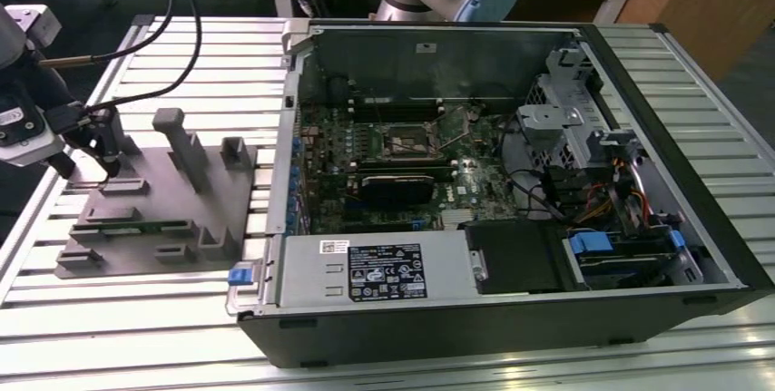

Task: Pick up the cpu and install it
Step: 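Pick up the cpu and move it towards the insertion slot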

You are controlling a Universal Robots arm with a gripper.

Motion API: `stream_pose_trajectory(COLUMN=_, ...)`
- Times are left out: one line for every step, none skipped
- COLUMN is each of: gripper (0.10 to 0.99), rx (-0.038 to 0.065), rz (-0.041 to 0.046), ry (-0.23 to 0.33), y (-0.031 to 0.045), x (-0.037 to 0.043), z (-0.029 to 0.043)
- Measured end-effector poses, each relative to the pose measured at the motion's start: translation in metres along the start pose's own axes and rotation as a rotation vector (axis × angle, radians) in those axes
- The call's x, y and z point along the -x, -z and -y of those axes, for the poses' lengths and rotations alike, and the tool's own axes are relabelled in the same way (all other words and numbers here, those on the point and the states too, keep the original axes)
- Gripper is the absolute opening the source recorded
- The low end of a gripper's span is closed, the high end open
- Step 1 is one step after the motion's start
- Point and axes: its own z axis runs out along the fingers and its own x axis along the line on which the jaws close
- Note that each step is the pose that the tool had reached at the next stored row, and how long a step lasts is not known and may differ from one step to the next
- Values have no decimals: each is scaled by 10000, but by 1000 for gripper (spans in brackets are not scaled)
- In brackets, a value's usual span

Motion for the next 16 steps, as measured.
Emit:
stream_pose_trajectory(gripper=545, rx=0, rz=-1, ry=0, y=7, x=0, z=0)
stream_pose_trajectory(gripper=545, rx=-1, rz=-1, ry=-1, y=15, x=0, z=-1)
stream_pose_trajectory(gripper=545, rx=-1, rz=0, ry=0, y=23, x=0, z=-1)
stream_pose_trajectory(gripper=545, rx=0, rz=0, ry=0, y=31, x=0, z=-1)
stream_pose_trajectory(gripper=545, rx=0, rz=0, ry=0, y=41, x=0, z=-2)
stream_pose_trajectory(gripper=545, rx=0, rz=-1, ry=0, y=52, x=1, z=-2)
stream_pose_trajectory(gripper=545, rx=-1, rz=-2, ry=0, y=63, x=1, z=-3)
stream_pose_trajectory(gripper=545, rx=-1, rz=-2, ry=0, y=73, x=1, z=-3)
stream_pose_trajectory(gripper=545, rx=-1, rz=-1, ry=0, y=82, x=1, z=-4)
stream_pose_trajectory(gripper=545, rx=-1, rz=-1, ry=0, y=95, x=1, z=-4)
stream_pose_trajectory(gripper=545, rx=-1, rz=-1, ry=0, y=106, x=2, z=-5)
stream_pose_trajectory(gripper=545, rx=-1, rz=-1, ry=0, y=119, x=2, z=-5)
stream_pose_trajectory(gripper=545, rx=0, rz=0, ry=0, y=132, x=2, z=-6)
stream_pose_trajectory(gripper=545, rx=0, rz=0, ry=0, y=148, x=2, z=-7)
stream_pose_trajectory(gripper=545, rx=-1, rz=-1, ry=0, y=167, x=3, z=-8)
stream_pose_trajectory(gripper=545, rx=-1, rz=0, ry=0, y=188, x=3, z=-9)
